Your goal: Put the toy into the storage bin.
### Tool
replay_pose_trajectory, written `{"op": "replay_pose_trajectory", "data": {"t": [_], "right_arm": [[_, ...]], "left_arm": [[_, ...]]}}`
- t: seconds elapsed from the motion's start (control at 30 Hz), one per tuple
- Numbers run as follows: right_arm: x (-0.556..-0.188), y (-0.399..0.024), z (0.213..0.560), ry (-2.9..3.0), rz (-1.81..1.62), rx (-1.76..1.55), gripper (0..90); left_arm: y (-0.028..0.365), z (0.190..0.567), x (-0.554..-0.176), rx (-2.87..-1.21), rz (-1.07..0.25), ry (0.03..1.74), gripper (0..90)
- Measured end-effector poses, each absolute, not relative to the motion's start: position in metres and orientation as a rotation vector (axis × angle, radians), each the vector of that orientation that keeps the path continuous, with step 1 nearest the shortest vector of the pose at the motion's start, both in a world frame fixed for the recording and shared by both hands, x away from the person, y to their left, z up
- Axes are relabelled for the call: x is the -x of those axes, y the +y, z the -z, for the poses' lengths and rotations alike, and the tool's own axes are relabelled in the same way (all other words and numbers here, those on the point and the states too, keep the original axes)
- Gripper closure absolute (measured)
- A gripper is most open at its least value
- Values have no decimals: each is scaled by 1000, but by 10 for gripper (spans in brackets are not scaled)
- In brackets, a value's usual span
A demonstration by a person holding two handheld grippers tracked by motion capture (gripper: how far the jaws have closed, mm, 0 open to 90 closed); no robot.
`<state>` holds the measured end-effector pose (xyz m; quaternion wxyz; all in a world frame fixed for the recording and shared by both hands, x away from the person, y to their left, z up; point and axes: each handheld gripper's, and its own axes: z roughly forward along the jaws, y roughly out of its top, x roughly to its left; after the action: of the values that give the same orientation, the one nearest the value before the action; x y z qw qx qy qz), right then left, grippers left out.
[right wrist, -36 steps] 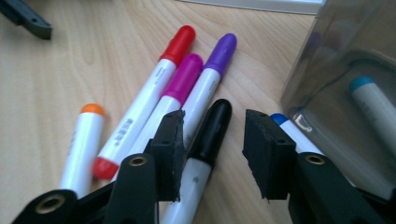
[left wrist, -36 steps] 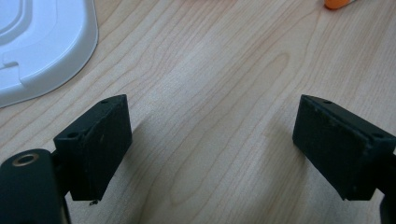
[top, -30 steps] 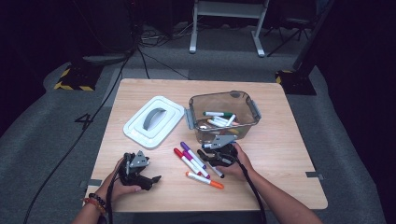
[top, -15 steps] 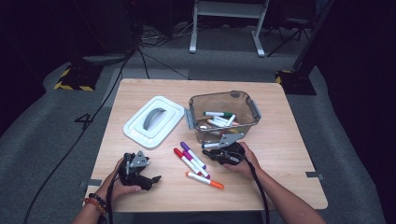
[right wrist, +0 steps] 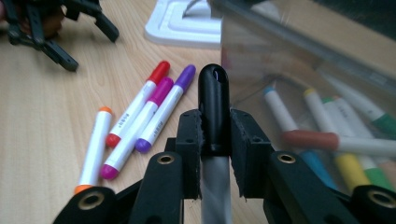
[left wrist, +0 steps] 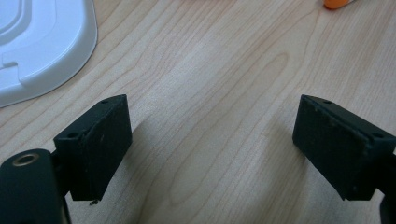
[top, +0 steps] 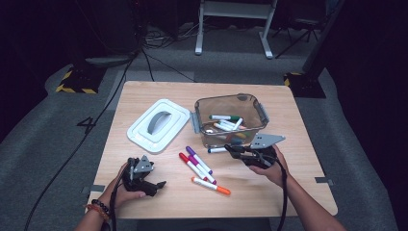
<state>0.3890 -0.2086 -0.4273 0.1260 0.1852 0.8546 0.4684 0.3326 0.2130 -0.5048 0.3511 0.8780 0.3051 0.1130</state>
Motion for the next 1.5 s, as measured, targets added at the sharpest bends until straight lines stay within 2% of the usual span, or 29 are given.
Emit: {"op": "replay_pose_trajectory", "data": {"t": [0.5, 0.97, 1.17, 1.5], "right_arm": [[-385, -247, 362, 2325, -1412, -520, 745], [-435, -236, 305, 2306, -1307, -468, 745], [-467, -219, 302, 2353, -1285, -466, 745], [-514, -194, 328, 2443, -1168, -471, 745]], "left_arm": [[213, 505, -333, -2273, -293, 790, 122], [213, 505, -333, -2273, -292, 790, 122], [213, 505, -333, -2273, -293, 790, 122], [213, 505, -333, -2273, -292, 790, 122]]}}
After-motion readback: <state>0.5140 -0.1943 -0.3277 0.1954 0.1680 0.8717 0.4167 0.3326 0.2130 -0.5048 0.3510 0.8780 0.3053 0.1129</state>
